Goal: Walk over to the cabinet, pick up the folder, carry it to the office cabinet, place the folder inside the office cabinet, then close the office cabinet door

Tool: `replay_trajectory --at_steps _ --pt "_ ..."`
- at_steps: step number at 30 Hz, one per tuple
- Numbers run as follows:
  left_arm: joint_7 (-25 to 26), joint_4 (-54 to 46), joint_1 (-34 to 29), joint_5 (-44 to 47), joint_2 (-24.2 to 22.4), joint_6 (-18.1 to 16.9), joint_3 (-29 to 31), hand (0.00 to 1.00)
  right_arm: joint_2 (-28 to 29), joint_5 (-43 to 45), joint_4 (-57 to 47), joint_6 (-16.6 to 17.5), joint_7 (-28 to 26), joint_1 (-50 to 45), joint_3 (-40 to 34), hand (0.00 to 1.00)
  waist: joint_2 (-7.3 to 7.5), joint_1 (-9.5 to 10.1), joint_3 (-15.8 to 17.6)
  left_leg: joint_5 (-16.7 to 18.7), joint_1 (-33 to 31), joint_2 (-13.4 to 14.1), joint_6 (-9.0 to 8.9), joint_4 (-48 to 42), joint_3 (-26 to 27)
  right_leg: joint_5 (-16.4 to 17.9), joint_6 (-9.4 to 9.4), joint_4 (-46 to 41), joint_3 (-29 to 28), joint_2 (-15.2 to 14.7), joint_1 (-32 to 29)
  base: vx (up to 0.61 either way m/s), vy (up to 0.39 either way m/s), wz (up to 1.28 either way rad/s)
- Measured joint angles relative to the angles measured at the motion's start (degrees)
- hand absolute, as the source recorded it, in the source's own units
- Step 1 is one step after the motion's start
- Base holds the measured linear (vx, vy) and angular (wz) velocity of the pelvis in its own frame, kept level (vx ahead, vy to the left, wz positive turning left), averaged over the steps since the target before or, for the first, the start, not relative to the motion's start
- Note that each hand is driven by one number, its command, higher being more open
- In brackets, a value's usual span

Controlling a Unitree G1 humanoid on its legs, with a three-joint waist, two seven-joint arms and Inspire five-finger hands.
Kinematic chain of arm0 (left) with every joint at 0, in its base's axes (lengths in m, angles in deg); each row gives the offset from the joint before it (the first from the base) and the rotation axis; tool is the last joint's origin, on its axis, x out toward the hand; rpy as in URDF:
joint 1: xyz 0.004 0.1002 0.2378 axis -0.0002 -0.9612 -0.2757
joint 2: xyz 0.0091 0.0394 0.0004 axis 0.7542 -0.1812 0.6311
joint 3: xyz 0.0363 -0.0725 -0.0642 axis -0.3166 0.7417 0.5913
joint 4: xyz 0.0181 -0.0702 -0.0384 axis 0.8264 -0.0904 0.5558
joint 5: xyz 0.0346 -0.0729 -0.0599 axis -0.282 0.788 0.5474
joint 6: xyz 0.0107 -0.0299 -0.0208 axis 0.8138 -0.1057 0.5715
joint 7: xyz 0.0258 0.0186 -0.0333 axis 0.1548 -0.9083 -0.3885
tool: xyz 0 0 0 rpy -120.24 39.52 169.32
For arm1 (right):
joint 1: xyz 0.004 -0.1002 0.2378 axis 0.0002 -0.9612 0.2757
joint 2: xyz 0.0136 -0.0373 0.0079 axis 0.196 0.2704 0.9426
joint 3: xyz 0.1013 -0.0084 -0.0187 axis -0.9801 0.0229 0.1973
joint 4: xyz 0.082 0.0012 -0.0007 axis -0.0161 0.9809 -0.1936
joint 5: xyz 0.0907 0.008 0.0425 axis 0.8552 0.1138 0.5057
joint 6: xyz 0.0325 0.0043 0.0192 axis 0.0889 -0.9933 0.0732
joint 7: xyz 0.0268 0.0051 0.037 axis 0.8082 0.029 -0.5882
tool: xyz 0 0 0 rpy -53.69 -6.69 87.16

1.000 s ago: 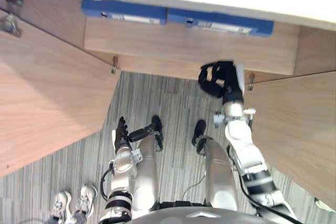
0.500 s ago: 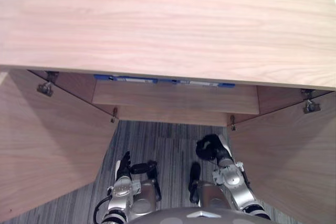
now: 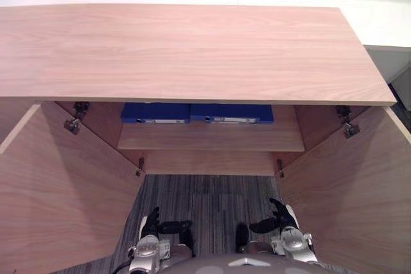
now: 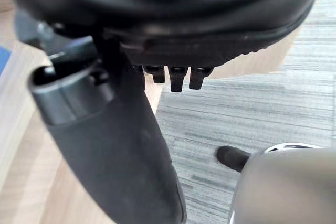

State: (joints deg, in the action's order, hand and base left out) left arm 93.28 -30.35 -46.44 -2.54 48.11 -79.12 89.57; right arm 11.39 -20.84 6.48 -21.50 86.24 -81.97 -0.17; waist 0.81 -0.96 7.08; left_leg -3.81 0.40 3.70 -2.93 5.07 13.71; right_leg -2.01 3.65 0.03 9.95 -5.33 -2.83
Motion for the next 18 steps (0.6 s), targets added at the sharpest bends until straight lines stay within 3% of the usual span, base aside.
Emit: replay_trajectory --at_steps 9,18 --pt "0.0 2.3 0.2 -1.0 0.2 0.8 0.5 1.00 0.7 7.8 2.8 -0.6 0.7 -0.3 -7.1 1.00 0.03 -0.66 -2.0 1.2 2.4 -0.2 0.05 0.2 4.8 -1.5 0.92 1.3 -5.7 0.3 0.2 -0.04 0.016 -0.30" --pt "1.1 3.4 0.0 -1.1 0.1 1.6 0.9 1.00 3.3 24.0 -1.7 -0.1 3.7 -3.4 -20.0 1.00 -0.30 -2.82 -2.5 4.5 7.0 0.2 -0.60 -0.4 16.3 -3.5 0.22 3.1 -17.2 2.8 -0.1 0.04 0.023 -0.66"
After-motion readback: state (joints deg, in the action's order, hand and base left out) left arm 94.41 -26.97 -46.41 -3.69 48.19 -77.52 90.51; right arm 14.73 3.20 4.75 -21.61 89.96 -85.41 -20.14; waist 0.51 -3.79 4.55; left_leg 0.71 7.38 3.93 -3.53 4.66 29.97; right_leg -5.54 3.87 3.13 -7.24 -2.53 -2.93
